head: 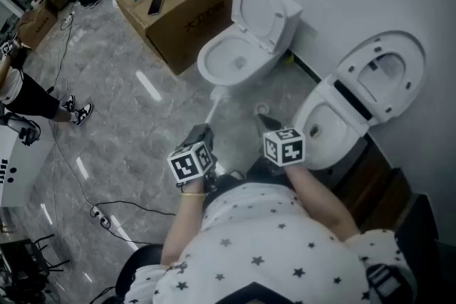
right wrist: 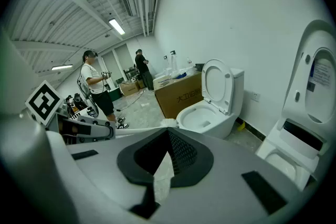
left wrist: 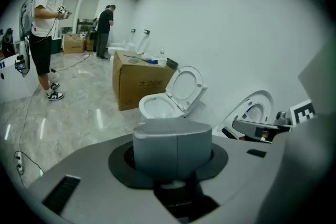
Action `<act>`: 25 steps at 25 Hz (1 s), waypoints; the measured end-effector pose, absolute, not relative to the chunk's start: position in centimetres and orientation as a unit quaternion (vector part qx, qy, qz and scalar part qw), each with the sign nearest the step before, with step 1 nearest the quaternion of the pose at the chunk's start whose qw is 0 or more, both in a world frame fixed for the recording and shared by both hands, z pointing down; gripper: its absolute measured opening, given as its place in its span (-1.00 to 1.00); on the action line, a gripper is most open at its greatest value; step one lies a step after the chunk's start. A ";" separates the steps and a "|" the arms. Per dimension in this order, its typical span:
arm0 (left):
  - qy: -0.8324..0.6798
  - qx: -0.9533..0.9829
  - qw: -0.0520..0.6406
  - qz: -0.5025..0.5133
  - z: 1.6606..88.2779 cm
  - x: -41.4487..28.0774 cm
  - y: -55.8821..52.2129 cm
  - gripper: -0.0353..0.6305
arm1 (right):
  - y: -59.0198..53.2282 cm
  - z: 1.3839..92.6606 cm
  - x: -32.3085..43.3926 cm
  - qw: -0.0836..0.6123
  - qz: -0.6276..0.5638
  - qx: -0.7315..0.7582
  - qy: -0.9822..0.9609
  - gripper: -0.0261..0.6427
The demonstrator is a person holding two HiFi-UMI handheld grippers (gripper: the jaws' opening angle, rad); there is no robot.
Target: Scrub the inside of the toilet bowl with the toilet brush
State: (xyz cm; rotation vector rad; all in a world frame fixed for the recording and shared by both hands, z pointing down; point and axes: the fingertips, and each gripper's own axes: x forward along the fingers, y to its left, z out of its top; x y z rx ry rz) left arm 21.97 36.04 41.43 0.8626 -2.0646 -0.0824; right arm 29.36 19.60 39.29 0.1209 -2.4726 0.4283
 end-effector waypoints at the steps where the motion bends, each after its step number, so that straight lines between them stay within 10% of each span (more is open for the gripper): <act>1: -0.830 0.347 0.435 -0.035 41.4 22.0 35.9 -0.45 | 19.5 39.3 29.4 0.309 0.161 0.045 -0.936 -0.91; 25: -0.815 0.374 0.441 -0.023 41.4 20.5 36.1 -0.45 | 20.9 40.2 29.0 0.336 0.188 0.060 -0.921 -0.90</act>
